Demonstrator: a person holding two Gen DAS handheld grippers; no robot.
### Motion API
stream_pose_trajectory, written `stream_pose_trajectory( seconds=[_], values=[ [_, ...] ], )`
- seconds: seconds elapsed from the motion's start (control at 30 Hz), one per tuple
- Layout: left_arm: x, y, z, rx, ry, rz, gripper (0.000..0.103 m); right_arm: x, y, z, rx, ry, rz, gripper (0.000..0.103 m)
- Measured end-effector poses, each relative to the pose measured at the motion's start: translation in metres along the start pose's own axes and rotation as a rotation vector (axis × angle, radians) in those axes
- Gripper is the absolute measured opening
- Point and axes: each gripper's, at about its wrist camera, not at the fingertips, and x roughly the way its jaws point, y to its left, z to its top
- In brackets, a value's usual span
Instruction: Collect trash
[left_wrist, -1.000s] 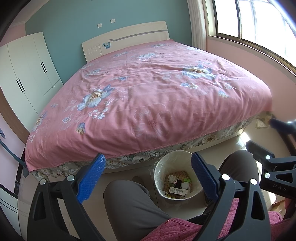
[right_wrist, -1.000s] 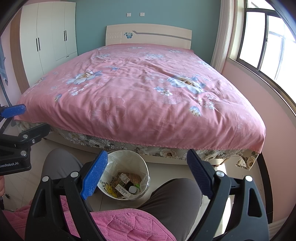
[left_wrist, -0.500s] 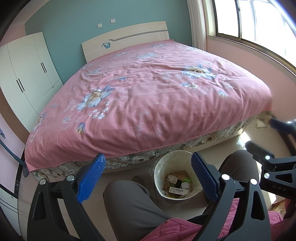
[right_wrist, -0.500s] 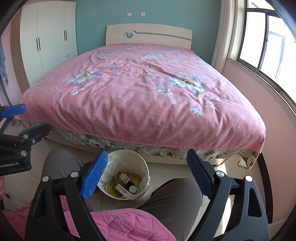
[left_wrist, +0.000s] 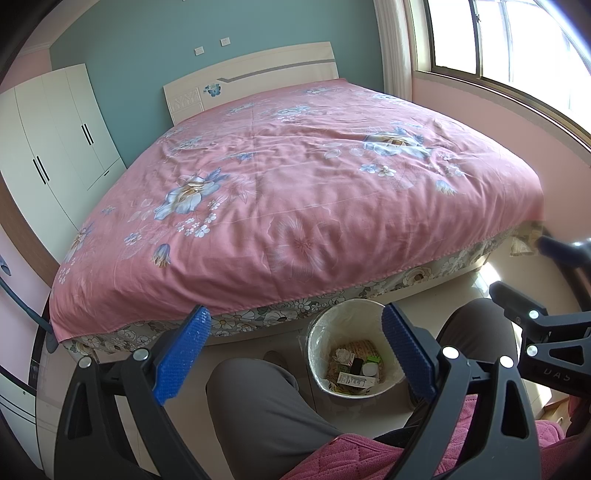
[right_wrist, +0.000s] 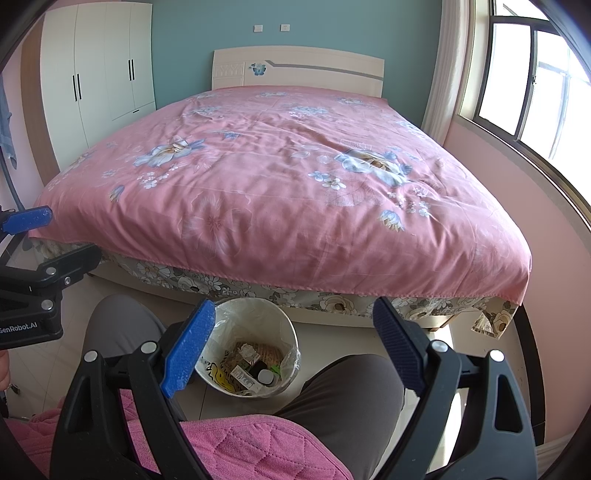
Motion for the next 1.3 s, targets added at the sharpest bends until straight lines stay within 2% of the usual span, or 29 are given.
stream_pose_trajectory(
  seconds=[1.03, 1.3],
  values=[
    [-0.0006, -0.0006, 0.0009, 0.002, 0.0, 0.002, 0.095, -0.0002, -0.0002, 0.0018, 0.002, 0.003, 0.001, 0.086],
    [0.0006, 0.0035, -0.0012, -0.004, -0.003, -0.018, 0.095, 0.0001, -0.0002, 0.0017, 0.002, 0.002, 0.001, 0.086]
  ],
)
